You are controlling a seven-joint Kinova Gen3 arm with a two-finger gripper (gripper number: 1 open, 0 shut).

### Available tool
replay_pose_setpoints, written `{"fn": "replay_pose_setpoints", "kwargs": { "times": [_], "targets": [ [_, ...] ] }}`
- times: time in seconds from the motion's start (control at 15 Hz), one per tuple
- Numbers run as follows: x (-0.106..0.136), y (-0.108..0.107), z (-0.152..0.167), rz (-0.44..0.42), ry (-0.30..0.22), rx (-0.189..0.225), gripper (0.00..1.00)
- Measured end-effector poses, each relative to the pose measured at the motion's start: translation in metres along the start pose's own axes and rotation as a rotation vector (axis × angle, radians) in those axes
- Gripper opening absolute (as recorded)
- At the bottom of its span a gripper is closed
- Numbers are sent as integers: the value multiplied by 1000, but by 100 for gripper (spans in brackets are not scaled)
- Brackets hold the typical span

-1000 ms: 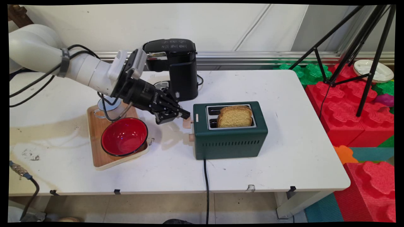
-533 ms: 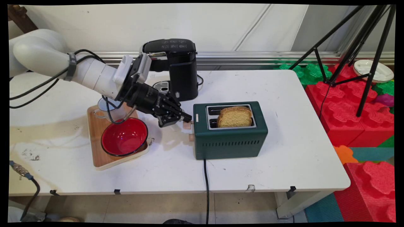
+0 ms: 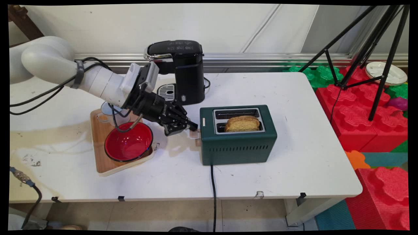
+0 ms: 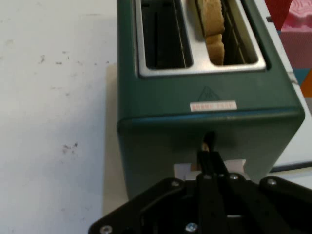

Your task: Press the toaster switch

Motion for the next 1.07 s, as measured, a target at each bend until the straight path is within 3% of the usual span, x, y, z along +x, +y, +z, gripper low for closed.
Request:
{"fn": "replay_pose_setpoints", "kwargs": {
  "times": [1.07],
  "targets": [
    [-17, -4, 15, 16, -20, -4, 0]
  ]
}}
